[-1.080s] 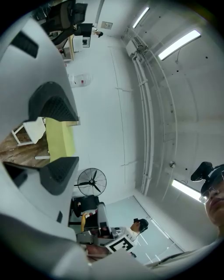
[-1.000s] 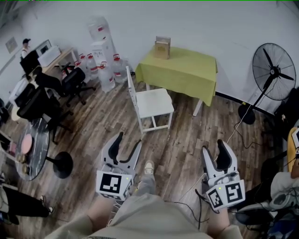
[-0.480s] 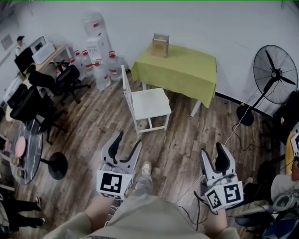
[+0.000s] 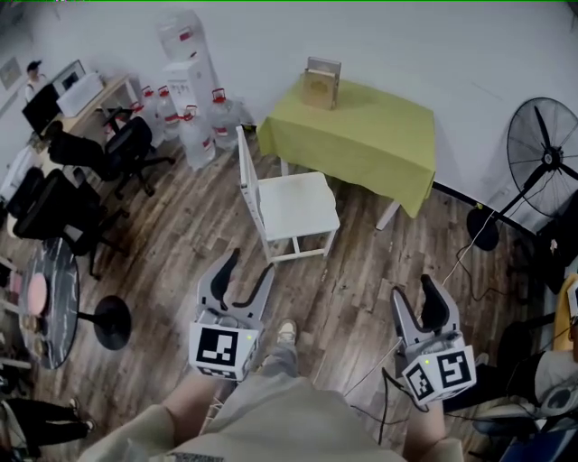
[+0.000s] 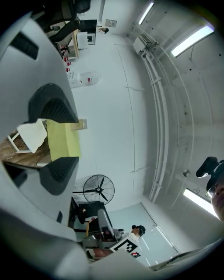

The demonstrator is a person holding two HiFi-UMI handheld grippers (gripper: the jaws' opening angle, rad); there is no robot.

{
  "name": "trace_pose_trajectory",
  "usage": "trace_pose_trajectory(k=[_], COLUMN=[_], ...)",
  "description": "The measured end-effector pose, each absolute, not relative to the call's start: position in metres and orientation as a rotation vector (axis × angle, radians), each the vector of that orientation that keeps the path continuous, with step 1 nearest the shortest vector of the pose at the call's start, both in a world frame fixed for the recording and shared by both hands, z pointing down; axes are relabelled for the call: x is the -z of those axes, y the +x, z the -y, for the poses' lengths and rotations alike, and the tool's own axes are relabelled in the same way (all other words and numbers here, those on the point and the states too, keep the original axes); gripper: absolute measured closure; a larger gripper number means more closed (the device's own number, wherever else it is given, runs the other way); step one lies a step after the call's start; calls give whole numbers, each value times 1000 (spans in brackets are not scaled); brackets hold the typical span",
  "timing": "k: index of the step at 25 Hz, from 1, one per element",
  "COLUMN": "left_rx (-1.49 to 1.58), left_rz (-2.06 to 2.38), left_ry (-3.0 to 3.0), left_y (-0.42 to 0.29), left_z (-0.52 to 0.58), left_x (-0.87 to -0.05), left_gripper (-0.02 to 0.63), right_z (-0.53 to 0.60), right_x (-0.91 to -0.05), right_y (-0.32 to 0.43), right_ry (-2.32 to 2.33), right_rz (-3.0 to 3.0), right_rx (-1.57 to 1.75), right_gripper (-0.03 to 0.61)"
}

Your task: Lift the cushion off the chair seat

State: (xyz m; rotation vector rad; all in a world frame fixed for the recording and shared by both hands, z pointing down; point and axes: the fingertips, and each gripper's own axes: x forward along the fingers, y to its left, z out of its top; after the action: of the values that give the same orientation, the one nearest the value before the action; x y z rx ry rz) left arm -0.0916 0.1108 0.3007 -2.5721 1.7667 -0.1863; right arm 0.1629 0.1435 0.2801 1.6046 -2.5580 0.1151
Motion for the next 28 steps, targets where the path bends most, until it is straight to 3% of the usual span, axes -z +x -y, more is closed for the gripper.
trace_pose_trajectory(k=[17,28], left_rx=[262,287], left_rz=[-1712,-1726], left_ry=[-2724,-2724], left_y=[-129,-140], left_z=[129,211], left_x=[-326,-339], left_gripper=[364,364], right_z=[93,178], right_x=[-284,-289], right_y=[115,103], right_ry=[1726,1718], right_rz=[2557,2590], right_rx=[-188,-167], right_gripper=[334,334])
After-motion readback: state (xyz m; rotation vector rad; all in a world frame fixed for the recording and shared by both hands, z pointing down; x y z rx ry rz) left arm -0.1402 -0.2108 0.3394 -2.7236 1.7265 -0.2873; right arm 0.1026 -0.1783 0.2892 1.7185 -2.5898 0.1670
